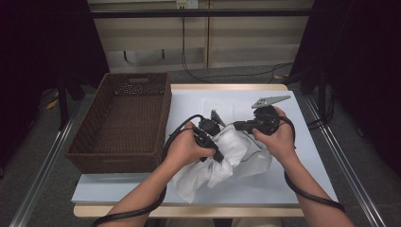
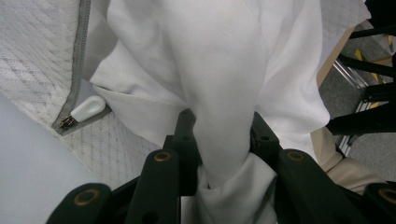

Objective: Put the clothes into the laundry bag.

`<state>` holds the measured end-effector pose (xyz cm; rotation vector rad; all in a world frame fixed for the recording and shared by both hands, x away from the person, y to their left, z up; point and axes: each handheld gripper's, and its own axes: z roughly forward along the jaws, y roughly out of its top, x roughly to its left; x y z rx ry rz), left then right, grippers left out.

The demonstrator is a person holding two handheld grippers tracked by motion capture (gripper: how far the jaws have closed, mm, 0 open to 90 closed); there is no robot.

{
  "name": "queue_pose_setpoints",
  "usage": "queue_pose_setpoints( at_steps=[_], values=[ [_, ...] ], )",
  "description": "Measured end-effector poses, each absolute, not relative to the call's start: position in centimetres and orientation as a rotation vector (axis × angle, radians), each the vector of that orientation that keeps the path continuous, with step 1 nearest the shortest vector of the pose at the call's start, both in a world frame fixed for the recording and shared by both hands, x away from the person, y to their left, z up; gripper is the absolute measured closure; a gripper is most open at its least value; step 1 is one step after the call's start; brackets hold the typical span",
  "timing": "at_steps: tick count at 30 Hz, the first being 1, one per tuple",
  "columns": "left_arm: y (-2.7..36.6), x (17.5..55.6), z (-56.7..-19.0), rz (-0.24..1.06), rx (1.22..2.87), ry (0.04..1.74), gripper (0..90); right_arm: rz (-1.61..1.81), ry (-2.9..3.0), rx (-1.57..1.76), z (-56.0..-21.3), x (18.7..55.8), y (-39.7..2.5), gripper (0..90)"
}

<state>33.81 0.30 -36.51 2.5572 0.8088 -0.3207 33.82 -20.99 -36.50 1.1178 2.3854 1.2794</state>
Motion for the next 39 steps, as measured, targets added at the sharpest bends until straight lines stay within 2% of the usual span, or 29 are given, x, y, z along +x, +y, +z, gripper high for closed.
queue_pose_setpoints(
  at_steps=[39],
  values=[
    [-1.3, 32.6, -37.2, -0.289, 2.506, 0.9, 70.4, 1.366, 2.367, 1.039, -36.9, 32.4, -21.5, 90.0]
  ],
)
